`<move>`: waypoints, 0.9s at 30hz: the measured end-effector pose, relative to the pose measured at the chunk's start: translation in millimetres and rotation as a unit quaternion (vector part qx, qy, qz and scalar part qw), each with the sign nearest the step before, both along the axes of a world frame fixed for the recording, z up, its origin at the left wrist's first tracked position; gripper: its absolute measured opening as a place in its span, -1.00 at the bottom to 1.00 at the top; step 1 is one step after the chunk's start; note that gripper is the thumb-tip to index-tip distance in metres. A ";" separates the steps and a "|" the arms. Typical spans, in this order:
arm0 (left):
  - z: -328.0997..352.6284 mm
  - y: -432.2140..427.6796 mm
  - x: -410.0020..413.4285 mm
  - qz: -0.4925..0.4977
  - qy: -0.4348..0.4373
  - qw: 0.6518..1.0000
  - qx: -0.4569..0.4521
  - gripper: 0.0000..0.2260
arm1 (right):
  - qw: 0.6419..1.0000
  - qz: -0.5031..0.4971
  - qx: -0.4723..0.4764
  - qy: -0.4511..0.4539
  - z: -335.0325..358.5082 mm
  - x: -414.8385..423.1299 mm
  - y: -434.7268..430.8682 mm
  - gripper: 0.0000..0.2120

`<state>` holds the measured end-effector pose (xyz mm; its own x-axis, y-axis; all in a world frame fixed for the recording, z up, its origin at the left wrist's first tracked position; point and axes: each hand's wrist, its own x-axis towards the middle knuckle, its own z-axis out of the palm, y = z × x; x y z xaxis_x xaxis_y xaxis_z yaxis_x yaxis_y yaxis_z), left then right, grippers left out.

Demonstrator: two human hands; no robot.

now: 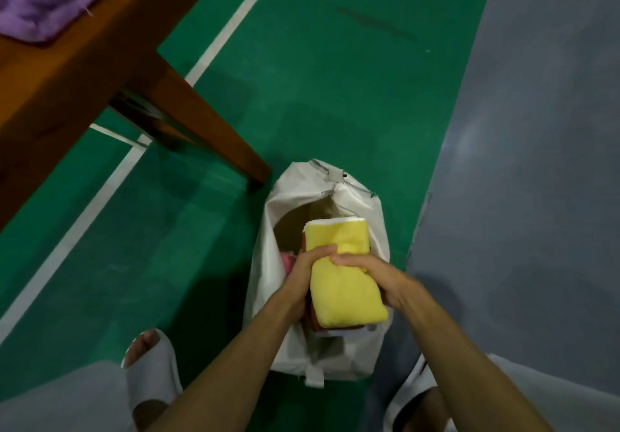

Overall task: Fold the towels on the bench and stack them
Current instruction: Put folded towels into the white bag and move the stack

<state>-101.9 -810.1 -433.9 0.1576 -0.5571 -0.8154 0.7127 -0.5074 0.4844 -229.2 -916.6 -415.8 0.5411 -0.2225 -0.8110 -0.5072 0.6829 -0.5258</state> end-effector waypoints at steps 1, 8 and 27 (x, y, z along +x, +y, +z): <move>0.9 -1.2 1.4 0.010 0.010 1.000 -0.005 -0.26 | 1.000 0.006 -0.004 0.003 0.0 6.3 -2.4 -0.11; 12.2 -5.9 12.8 -0.062 -0.127 0.990 0.010 -0.13 | 0.999 0.043 0.006 0.015 7.8 32.8 -25.3 -0.56; 54.2 -34.5 46.9 -0.295 -0.647 0.681 0.177 -0.84 | 0.994 0.059 -0.063 0.067 -27.1 62.4 -35.5 -0.12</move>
<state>-54.9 -844.7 -379.8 0.7051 -0.6396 -0.3061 -0.5727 -0.7682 0.2861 -166.8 -952.2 -442.9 0.4586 -0.2676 -0.8474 -0.6509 0.5480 -0.5253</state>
